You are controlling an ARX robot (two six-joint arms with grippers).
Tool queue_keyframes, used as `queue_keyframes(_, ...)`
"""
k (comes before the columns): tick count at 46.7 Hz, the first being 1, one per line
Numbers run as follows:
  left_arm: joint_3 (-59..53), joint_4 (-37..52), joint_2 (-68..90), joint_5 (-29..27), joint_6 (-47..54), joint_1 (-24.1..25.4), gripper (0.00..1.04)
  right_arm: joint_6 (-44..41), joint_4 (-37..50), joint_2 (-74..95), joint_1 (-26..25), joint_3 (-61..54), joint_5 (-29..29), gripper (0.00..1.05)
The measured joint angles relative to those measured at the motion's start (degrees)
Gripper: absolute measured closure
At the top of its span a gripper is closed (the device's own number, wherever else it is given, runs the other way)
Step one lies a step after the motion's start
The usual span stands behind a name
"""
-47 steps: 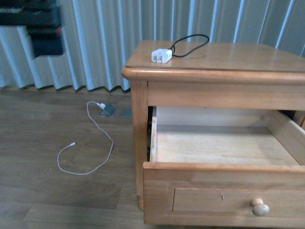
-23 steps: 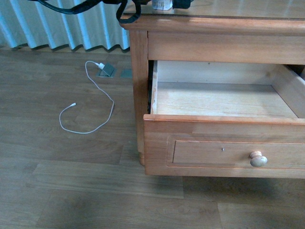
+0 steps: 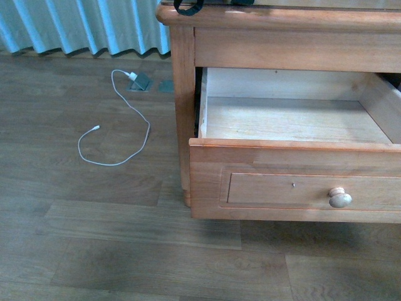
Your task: Put charger into drawer
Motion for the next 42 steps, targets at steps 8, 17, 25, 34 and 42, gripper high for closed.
queue_keyframes(8,-1.70,1.14,-1.11,0.72,0.94,-0.15,0.65,0.00,0.00,0.02,0.00,0.00,0.00,0.08)
queue_keyframes(17,-10.01,6.23,-6.16,3.61,2.60,-0.17,0.65,0.00,0.00,0.00,0.00,0.00,0.00,0.08)
queue_keyframes(25,-20.81,11.41,-15.02,9.42,6.25,-1.57,0.65,0.00,0.00,0.00,0.00,0.00,0.00,0.08)
queue_keyframes(34,-31.87,14.16,-25.03,16.63,9.79,-5.25,0.65,0.00,0.00,0.02,0.00,0.00,0.00,0.08)
queue_keyframes(42,-39.43,13.84,-29.40,20.72,11.93,-8.74,0.65,0.00,0.00,0.00,0.00,0.00,0.00,0.08)
